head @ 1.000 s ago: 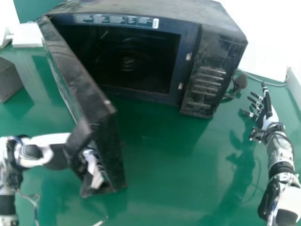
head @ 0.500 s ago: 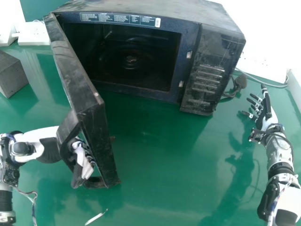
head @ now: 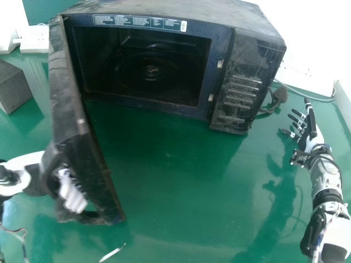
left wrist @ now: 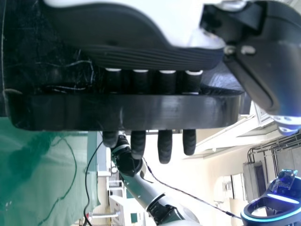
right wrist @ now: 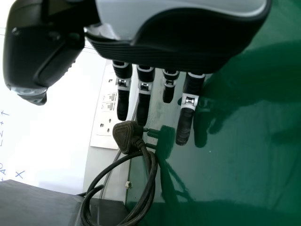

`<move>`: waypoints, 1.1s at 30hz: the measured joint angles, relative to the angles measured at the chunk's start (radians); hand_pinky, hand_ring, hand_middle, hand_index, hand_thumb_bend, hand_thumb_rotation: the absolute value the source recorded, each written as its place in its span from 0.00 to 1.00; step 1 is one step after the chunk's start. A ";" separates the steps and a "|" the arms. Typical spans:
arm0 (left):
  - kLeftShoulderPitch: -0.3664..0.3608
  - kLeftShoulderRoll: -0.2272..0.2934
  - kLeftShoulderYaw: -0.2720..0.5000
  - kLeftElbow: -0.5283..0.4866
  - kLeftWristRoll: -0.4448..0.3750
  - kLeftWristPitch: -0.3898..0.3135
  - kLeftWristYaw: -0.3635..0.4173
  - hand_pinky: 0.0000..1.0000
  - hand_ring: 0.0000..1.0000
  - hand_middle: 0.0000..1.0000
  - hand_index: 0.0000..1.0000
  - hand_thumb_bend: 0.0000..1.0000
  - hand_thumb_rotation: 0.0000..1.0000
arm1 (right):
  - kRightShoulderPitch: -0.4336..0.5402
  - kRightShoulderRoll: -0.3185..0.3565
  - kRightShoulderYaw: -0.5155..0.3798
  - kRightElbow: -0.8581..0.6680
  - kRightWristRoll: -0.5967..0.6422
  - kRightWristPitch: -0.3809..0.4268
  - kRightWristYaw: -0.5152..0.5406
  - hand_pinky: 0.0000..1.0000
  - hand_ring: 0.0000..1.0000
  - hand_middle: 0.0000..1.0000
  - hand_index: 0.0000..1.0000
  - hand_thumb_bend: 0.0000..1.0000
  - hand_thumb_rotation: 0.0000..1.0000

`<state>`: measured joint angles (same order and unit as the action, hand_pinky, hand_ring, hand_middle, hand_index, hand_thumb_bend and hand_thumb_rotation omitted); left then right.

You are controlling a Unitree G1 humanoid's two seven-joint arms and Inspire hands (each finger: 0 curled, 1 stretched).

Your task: Open the door of oven

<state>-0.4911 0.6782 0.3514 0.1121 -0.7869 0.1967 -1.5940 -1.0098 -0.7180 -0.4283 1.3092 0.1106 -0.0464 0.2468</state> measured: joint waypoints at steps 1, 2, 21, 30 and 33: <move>0.010 0.002 0.016 -0.006 -0.005 0.011 0.000 0.09 0.19 0.30 0.44 0.75 0.74 | 0.002 -0.001 -0.002 0.001 0.000 0.000 0.001 0.69 0.74 0.80 0.83 0.86 1.00; 0.012 0.015 0.021 -0.006 -0.015 0.033 -0.003 0.06 0.15 0.26 0.44 0.78 0.69 | 0.005 -0.002 -0.003 0.002 0.000 0.000 0.003 0.69 0.74 0.81 0.83 0.85 1.00; 0.038 -0.147 0.117 0.041 -0.056 -0.019 -0.001 0.09 0.14 0.23 0.41 1.00 0.69 | 0.001 -0.010 0.001 0.000 -0.002 -0.008 -0.001 0.65 0.73 0.79 0.81 0.85 1.00; 0.072 -0.110 0.212 0.033 -0.052 -0.019 0.001 0.01 0.06 0.16 0.35 1.00 0.70 | 0.000 -0.010 0.000 0.000 -0.002 -0.005 -0.003 0.66 0.72 0.78 0.81 0.86 1.00; 0.074 -0.098 0.252 0.052 -0.052 -0.019 0.001 0.03 0.06 0.16 0.34 1.00 0.76 | 0.001 -0.010 0.000 0.001 -0.002 -0.002 -0.005 0.63 0.70 0.78 0.81 0.87 1.00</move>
<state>-0.4172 0.5806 0.6035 0.1646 -0.8391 0.1776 -1.5930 -1.0088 -0.7281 -0.4282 1.3105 0.1082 -0.0481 0.2415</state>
